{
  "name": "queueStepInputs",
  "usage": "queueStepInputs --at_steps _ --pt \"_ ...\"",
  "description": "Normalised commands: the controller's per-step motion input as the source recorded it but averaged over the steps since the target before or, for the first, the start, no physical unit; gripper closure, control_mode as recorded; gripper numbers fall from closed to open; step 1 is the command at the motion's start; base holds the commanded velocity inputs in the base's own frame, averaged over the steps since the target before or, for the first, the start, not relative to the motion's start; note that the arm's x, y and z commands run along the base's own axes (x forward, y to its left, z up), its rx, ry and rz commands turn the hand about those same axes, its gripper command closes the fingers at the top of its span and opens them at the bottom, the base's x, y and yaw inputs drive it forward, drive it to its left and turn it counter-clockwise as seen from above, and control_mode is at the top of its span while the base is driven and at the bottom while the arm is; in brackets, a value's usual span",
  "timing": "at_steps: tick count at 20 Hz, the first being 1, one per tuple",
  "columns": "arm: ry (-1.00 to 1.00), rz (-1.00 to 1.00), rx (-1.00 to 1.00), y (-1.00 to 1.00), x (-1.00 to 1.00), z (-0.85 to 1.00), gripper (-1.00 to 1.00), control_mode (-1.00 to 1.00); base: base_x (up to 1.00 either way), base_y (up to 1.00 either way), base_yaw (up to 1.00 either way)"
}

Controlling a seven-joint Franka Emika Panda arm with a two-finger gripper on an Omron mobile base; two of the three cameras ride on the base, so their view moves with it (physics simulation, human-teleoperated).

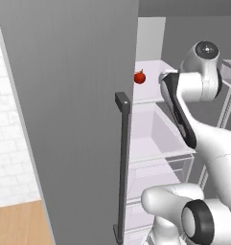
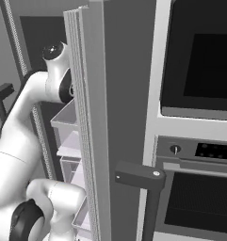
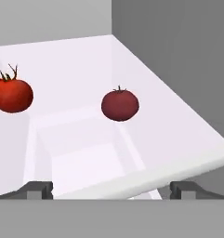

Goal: Place one tomato and one chicken drumstick in each tupperware on the nearby counter, to pack two identical lunches.

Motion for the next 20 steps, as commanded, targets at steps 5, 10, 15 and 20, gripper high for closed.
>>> queueStepInputs --at_steps 5,10,15,20 --pt "0.01 -0.11 0.02 -0.23 0.54 -0.10 -1.00 -1.00 0.00 0.00 0.00" --pt "0.00 -0.03 0.04 -0.11 0.57 -0.23 -1.00 -1.00 0.00 0.00 0.00" --pt "0.01 0.00 0.03 -0.31 0.52 -0.27 -1.00 -1.00 0.00 0.00 0.00" --pt "0.00 0.00 0.02 -0.09 0.57 -0.16 -1.00 -1.00 0.00 0.00 0.00"
